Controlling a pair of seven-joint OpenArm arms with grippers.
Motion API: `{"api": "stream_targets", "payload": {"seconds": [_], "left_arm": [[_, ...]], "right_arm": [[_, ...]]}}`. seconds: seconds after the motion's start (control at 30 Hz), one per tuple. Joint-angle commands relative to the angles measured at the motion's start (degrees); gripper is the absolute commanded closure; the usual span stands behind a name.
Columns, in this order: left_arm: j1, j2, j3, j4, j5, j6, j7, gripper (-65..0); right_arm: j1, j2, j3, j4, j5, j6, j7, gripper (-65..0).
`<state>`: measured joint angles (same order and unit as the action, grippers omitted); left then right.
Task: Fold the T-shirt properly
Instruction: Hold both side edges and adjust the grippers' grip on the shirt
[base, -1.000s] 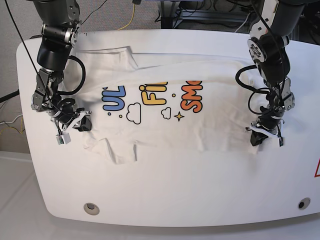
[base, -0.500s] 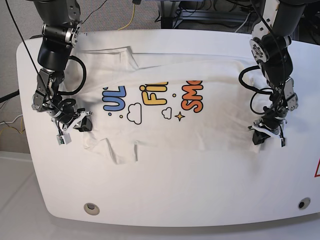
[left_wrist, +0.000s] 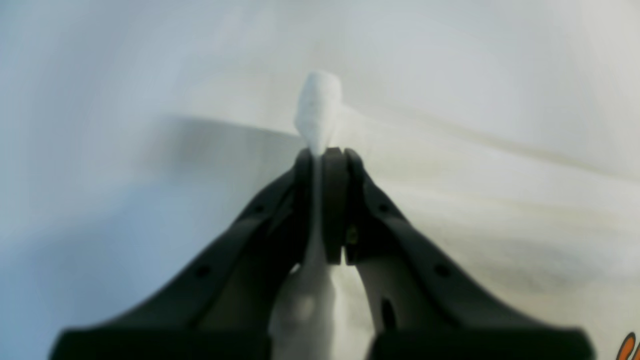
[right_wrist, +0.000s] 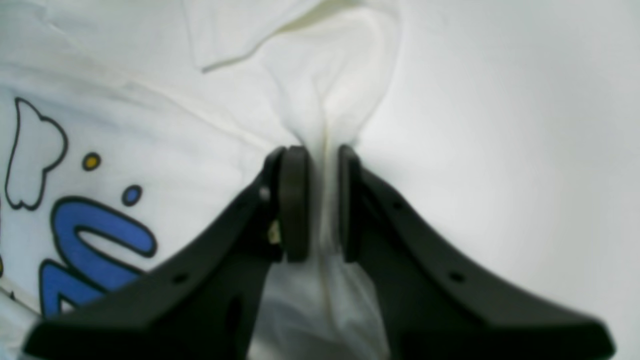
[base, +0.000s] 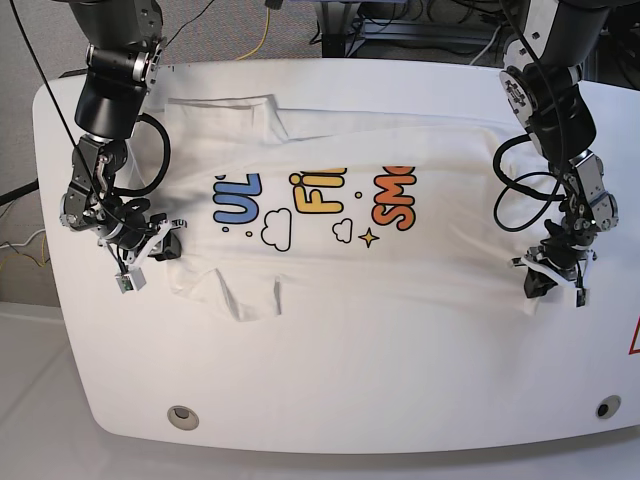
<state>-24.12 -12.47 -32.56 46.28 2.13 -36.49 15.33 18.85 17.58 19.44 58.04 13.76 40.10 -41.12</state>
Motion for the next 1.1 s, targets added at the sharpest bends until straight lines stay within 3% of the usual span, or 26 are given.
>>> {"api": "stream_targets", "payload": {"seconds": [0.0, 0.43, 0.67, 0.83, 1.0, 1.07], "left_arm": [[-1.6, -0.8, 0.0, 2.2, -0.9, 0.0, -0.7, -2.7], [-0.4, -0.8, -0.1, 2.2, -1.0, 0.0, -0.3, -2.7], [-0.3, -0.8, -0.3, 2.2, -1.0, -0.1, -0.3, -2.7], [0.3, -0.8, -0.4, 2.2, -1.0, -1.4, -0.3, -2.7], [0.8, -0.8, -0.4, 2.2, -1.0, -2.4, -0.3, -2.7], [0.8, -0.8, -0.4, 2.2, -1.0, -2.4, -0.3, -2.7]], "right_arm": [[1.6, 1.0, 0.3, 3.6, 0.9, -0.1, -0.4, -10.5], [1.6, -0.5, 0.9, 12.6, 0.5, -0.2, -7.7, -10.3], [0.3, -0.5, 0.6, 16.0, 0.6, -3.4, -9.2, -10.3], [-0.8, -0.6, 0.6, 17.6, 0.6, -3.7, -9.2, -10.5], [-0.9, -0.7, 0.6, 17.0, 0.6, -3.7, -8.9, -12.1], [-0.6, -0.7, 0.6, 15.7, 0.6, -3.7, -8.9, -16.8]]}}
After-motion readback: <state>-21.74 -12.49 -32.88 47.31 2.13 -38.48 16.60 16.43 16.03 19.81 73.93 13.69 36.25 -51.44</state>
